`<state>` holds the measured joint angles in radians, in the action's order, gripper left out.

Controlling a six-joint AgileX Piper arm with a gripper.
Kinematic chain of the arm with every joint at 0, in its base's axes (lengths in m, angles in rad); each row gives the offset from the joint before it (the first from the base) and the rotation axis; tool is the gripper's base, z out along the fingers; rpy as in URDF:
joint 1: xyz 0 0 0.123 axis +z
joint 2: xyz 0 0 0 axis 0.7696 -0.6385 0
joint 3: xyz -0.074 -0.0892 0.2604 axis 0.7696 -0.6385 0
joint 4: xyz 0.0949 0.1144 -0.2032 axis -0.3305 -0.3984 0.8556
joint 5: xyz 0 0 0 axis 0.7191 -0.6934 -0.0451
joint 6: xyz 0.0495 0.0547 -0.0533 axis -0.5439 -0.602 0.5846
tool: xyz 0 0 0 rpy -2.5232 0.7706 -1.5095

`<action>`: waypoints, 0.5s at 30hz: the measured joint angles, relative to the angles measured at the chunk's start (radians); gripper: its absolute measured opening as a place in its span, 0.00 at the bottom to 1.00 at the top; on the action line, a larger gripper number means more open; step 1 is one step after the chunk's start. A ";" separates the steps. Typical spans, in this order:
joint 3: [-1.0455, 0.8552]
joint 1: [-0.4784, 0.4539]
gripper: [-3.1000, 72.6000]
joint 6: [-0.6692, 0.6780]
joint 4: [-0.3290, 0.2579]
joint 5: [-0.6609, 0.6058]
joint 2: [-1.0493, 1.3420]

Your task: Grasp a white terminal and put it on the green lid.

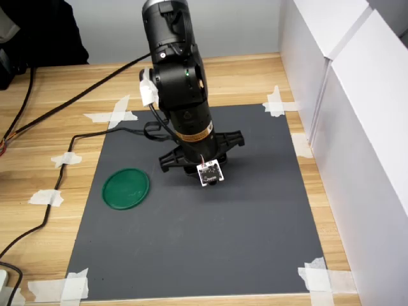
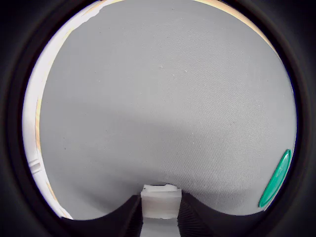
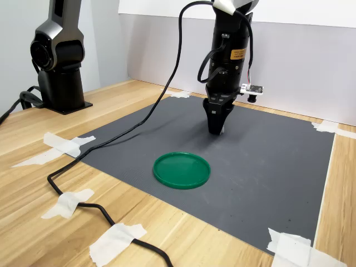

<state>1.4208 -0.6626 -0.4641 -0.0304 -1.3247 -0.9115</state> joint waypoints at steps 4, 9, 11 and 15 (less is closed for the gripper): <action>0.000 0.000 0.39 -0.013 0.000 0.001 0.000; 0.000 -0.005 0.39 0.001 -0.002 -0.011 0.025; 0.000 -0.022 0.39 0.026 -0.006 -0.027 0.059; 0.000 -0.095 0.39 0.094 0.002 -0.068 0.134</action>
<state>1.4208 -0.7578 -0.3699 -0.0285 -1.3923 -0.7779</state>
